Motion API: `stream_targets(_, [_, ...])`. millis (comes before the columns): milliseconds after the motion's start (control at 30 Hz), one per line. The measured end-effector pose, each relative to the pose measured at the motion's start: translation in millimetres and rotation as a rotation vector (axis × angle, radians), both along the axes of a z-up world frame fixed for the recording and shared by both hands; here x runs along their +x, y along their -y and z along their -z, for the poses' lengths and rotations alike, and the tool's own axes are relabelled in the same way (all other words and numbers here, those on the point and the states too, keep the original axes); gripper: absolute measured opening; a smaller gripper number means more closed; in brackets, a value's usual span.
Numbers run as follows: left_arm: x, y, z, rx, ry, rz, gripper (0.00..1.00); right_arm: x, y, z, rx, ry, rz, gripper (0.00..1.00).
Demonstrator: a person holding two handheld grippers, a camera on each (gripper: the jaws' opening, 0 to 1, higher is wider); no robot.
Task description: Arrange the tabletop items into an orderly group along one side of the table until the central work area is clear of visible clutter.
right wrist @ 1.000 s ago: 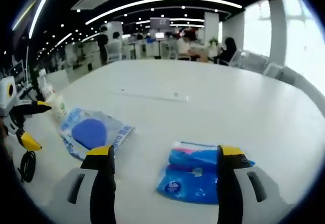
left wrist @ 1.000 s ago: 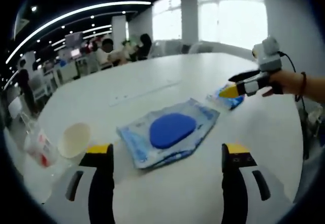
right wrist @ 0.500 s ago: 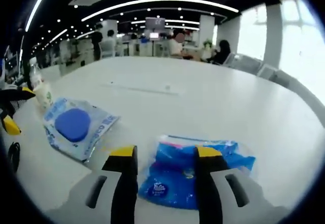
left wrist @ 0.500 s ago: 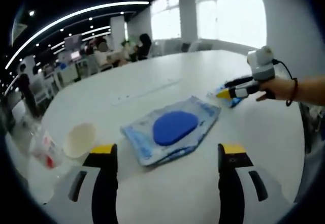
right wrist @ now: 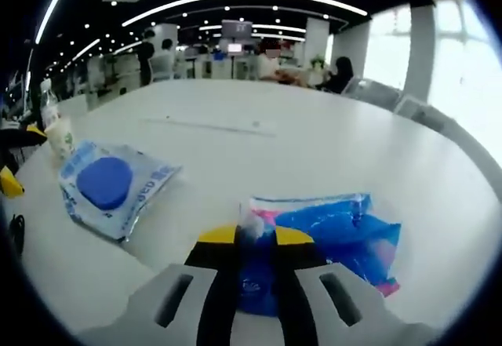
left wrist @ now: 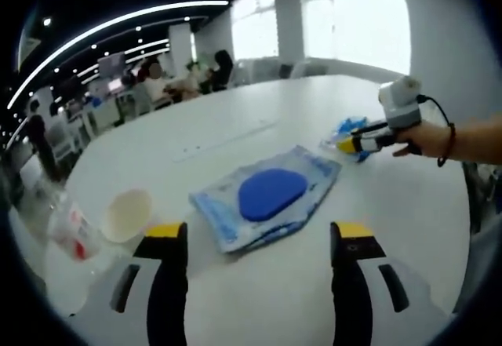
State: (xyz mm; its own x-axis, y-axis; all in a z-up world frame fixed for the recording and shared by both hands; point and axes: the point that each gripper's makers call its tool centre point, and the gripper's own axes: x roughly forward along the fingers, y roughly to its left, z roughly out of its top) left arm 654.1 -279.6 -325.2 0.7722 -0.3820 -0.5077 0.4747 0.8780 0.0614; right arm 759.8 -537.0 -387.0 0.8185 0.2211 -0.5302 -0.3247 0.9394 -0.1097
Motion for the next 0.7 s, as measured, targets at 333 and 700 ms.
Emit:
stream_targets(333, [0.0,-2.8,-4.8,-0.012,0.009,-0.013,0.68,3.3,1.0,-18.2,-0.034,0.05,0.037,0.01])
stream_targets(700, [-1.8,-3.4,-9.6,-0.015,0.019,-0.009,0.68,-2.0,-16.2,-33.5,-0.106,0.076,-0.009,0.01])
